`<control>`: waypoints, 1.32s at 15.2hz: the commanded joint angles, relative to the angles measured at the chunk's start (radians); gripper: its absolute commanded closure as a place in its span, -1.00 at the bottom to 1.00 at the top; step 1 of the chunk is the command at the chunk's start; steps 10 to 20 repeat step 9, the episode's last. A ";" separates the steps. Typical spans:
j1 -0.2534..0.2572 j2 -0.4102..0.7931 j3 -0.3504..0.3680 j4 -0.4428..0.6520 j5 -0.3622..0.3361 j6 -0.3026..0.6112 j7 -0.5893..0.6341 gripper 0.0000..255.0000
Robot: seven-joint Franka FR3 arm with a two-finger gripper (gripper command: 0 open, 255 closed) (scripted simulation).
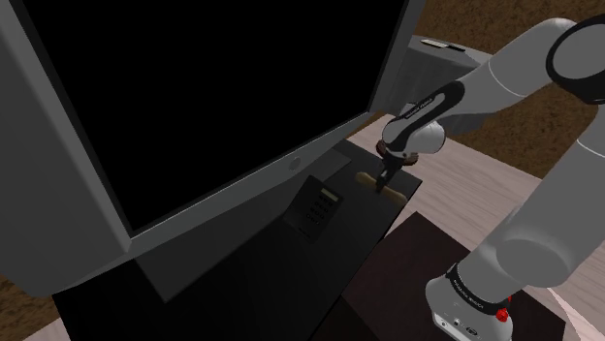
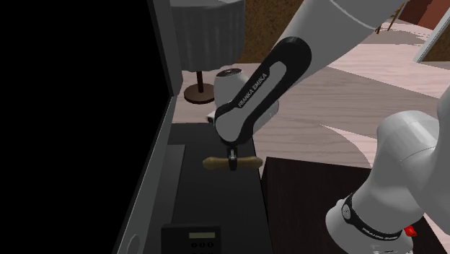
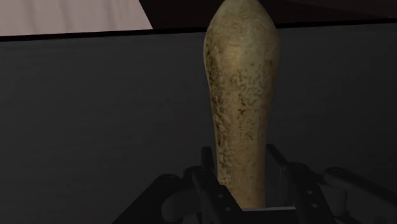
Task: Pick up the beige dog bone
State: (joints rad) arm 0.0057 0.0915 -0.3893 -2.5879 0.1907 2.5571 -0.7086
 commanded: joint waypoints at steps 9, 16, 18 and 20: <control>-0.002 -0.124 -0.016 0.008 -0.105 -0.116 0.080 1.00; -0.002 -0.124 -0.016 0.008 -0.105 -0.116 0.080 1.00; -0.002 -0.124 -0.016 0.008 -0.105 -0.116 0.080 1.00; -0.002 -0.124 -0.016 0.008 -0.105 -0.116 0.080 1.00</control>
